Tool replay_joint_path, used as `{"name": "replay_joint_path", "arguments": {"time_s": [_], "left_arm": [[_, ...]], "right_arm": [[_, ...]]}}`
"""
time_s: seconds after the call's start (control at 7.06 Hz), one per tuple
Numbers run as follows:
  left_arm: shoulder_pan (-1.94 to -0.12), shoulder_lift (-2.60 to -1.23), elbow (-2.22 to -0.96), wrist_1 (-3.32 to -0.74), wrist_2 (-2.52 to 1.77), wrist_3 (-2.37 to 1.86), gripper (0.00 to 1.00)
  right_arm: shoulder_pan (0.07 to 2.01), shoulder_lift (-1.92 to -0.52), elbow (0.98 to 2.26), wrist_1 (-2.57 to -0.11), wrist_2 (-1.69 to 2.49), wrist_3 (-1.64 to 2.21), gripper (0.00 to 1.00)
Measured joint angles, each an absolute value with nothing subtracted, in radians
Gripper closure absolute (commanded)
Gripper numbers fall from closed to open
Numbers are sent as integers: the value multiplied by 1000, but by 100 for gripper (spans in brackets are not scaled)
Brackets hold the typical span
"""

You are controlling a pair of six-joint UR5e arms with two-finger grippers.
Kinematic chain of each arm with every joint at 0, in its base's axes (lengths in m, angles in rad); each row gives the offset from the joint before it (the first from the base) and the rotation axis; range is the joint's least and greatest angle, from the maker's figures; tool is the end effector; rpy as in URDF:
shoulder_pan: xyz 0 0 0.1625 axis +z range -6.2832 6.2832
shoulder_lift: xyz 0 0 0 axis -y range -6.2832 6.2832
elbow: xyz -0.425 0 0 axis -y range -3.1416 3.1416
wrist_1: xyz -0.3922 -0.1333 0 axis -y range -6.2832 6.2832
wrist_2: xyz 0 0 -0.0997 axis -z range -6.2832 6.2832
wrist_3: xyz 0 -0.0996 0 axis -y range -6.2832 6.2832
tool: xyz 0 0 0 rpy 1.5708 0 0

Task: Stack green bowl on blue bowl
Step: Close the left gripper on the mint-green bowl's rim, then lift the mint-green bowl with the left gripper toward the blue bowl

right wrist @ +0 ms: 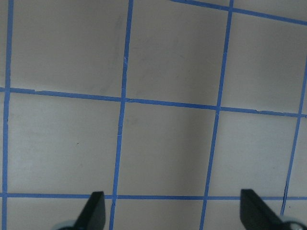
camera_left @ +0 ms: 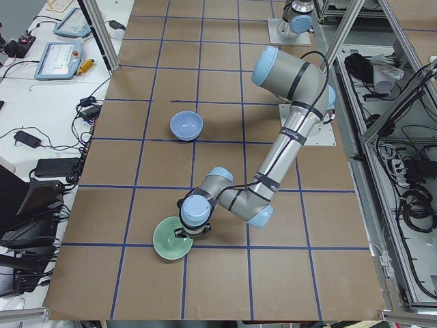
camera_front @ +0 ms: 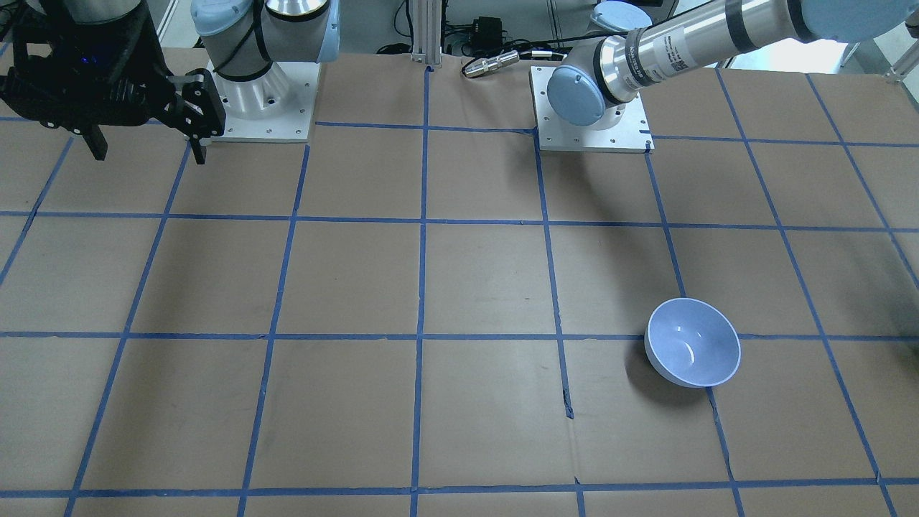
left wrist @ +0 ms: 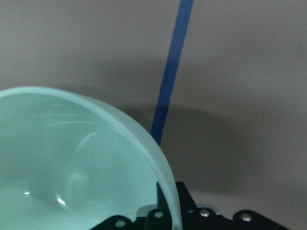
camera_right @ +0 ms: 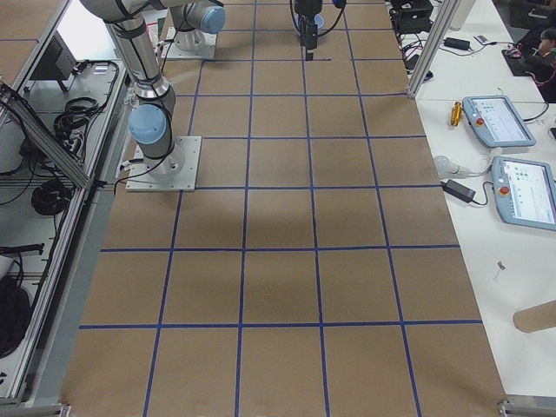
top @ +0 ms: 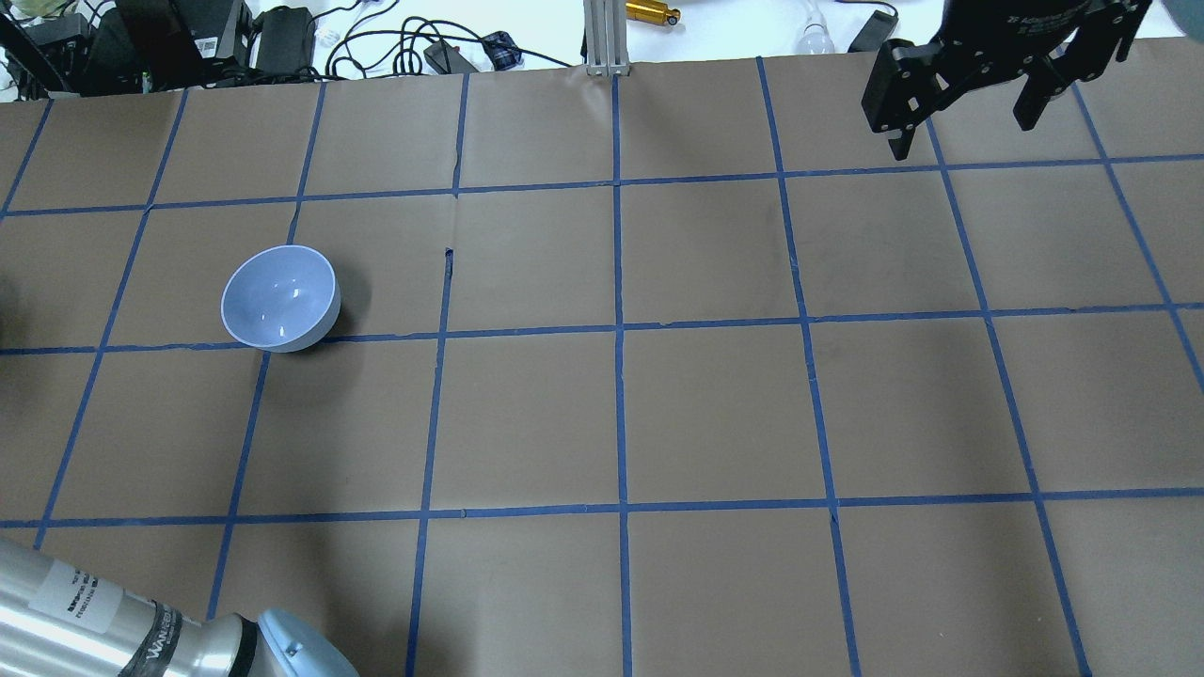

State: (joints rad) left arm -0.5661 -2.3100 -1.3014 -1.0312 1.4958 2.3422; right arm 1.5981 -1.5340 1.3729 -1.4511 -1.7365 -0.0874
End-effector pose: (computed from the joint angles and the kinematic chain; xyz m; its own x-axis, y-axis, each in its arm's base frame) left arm 0.5511 -0.5170 0.2069 -0.2277 0.9684 -0.1021 0.9736 0.2284 -0.0050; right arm 0.1307 -0.5031 0.5561 -0.9800 -0.1072 0.1678 -0.1133 0.9932 -0.0269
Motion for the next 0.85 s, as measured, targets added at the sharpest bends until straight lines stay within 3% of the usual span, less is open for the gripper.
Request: {"name": "replay_joint_path", "arguments": {"time_s": [0.85], "left_arm": [[-603,-2186,-1303,-1186,1514,2288,100]], "right_arm": [[1597,-1534,1373,-1451,-1736,-87,0]]}}
